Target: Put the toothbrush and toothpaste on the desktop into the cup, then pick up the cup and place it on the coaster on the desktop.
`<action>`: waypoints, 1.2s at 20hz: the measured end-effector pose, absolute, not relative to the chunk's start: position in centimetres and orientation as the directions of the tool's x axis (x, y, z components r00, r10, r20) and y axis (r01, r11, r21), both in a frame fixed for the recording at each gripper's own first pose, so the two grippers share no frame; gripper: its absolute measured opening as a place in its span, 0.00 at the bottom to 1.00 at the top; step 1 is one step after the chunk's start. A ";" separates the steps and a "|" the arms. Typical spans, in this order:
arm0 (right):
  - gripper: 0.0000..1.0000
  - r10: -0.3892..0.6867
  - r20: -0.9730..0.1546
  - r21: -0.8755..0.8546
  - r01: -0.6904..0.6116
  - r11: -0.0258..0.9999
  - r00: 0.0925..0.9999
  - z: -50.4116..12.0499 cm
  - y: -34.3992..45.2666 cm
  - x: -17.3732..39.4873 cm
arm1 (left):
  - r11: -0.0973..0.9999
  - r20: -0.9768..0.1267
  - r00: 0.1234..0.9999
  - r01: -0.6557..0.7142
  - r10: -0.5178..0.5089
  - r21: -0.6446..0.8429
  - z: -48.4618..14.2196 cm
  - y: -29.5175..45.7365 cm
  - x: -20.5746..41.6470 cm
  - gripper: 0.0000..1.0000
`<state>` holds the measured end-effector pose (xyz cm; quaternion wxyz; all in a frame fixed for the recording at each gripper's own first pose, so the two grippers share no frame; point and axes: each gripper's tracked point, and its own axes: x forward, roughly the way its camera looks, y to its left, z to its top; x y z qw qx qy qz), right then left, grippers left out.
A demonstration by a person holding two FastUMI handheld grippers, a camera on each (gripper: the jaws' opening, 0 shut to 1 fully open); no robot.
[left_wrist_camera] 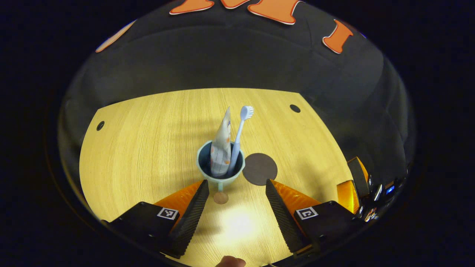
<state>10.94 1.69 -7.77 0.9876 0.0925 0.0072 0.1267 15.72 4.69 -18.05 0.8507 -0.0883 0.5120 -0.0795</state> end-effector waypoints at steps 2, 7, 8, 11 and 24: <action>0.93 0.254 0.011 0.178 -0.251 0.951 0.967 -7.6 1.8 10.5 | 0.968 -0.887 0.393 0.031 -0.241 -0.249 -19.2 4.3 15.7 0.99; 0.93 0.257 -0.029 0.212 -0.245 0.946 0.966 -9.0 1.5 9.6 | 0.971 -0.947 0.221 0.000 -0.233 -0.239 -23.3 4.5 14.9 1.00; 0.94 0.249 -0.034 0.206 -0.237 0.950 0.968 -9.2 1.1 9.3 | 0.974 -0.954 0.203 0.000 -0.221 -0.225 -23.8 4.7 15.1 1.00; 0.94 0.241 -0.035 0.196 -0.230 0.953 0.970 -8.9 0.7 8.6 | 0.980 -0.965 0.171 0.003 -0.198 -0.200 -25.1 5.0 15.9 0.98; 0.95 0.187 -0.016 0.232 -0.178 0.956 0.982 -8.5 -2.4 7.0 | 0.992 -0.974 0.196 -0.036 -0.112 -0.121 -28.1 5.1 23.0 0.30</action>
